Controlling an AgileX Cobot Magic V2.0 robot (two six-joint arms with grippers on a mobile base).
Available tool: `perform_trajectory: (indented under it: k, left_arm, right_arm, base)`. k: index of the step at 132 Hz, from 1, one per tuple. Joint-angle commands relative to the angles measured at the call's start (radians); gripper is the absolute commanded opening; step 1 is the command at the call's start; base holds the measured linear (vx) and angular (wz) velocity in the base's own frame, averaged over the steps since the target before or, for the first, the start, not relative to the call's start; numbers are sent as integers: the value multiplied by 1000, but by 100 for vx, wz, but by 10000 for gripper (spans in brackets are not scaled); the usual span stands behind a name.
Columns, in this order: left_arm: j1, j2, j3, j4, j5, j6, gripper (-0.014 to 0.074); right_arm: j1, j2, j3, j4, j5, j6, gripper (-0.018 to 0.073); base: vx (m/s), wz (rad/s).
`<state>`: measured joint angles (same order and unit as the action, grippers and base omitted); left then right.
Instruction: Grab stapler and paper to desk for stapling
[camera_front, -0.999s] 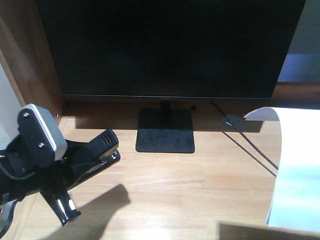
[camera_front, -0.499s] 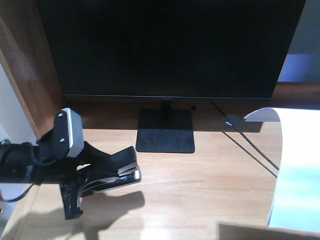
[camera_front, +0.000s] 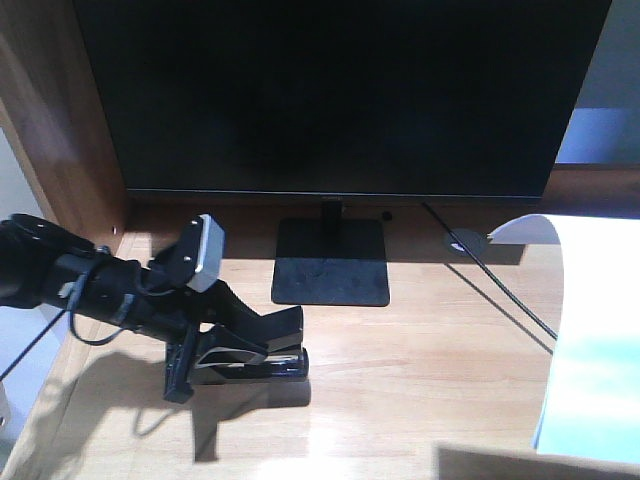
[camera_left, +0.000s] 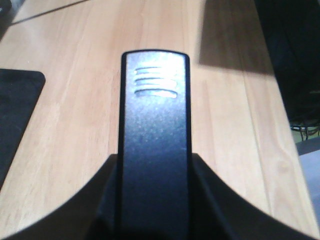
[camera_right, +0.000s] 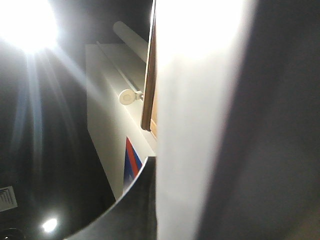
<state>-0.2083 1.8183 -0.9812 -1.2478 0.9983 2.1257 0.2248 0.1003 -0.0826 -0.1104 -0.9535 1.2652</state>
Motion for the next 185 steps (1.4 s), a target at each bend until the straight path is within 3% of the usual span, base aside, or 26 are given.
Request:
perform_trajectory:
  k: [1,63,108,138,176,185]
  left_arm:
    - [-21,-10,-39,-63,19,20,-6]
    - [-88,118,-43,-46,-57,20,-6]
    - [-90,122,-42,-41,-49,20,35]
    - [-89,121,-42,-16,-49,11,182]
    - [-89,118,-42,6,-49,10,488]
    - [-89,115,-42,4,-53,-37,561]
  right_arm:
    - [-6,12,-25,-4,-36,-3,-2]
    - [-6,12,-25,-4,-36,-3,-2]
    - [-6,12,-25,-4,-34,-3,-2]
    - [-6,12,-25,-4,-34,-3,-2]
    - [-6,12,-25,-4,-34,-3,-2]
    - [-6,12,-25,-4,-34,-3,-2]
  base:
    - [0,0]
    - [0,0]
    - [0,0]
    - [0,0]
    - [0,0]
    - [0,0]
